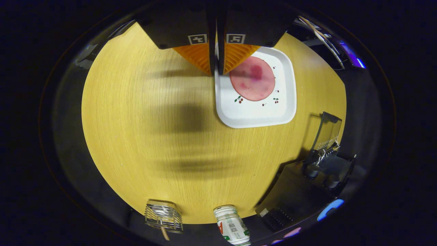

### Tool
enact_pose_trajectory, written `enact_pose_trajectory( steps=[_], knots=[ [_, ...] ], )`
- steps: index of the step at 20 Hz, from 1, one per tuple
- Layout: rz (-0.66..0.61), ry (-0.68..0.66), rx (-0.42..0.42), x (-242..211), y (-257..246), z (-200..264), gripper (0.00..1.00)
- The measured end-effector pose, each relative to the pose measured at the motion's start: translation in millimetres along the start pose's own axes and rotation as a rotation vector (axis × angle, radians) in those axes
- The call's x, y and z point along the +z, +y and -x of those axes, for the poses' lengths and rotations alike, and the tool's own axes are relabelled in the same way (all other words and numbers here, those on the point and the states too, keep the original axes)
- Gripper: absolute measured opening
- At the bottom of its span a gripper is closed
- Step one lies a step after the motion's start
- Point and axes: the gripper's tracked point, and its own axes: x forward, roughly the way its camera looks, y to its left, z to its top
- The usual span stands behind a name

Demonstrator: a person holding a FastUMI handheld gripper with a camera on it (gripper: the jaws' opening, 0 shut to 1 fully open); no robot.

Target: Open the toaster oven, put the food inside, and close the toaster oven door.

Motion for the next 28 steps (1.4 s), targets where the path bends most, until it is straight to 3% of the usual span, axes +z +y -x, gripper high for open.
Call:
enact_pose_trajectory(
  steps=[6,12,28],
  knots=[
    [-0.040,-0.006,0.029,-4,4,0,0.05],
    [-0.292,-0.062,0.236,-37,60,9,0.05],
    [-0.628,-0.246,0.388,-85,133,57,0.05]
  ],
)
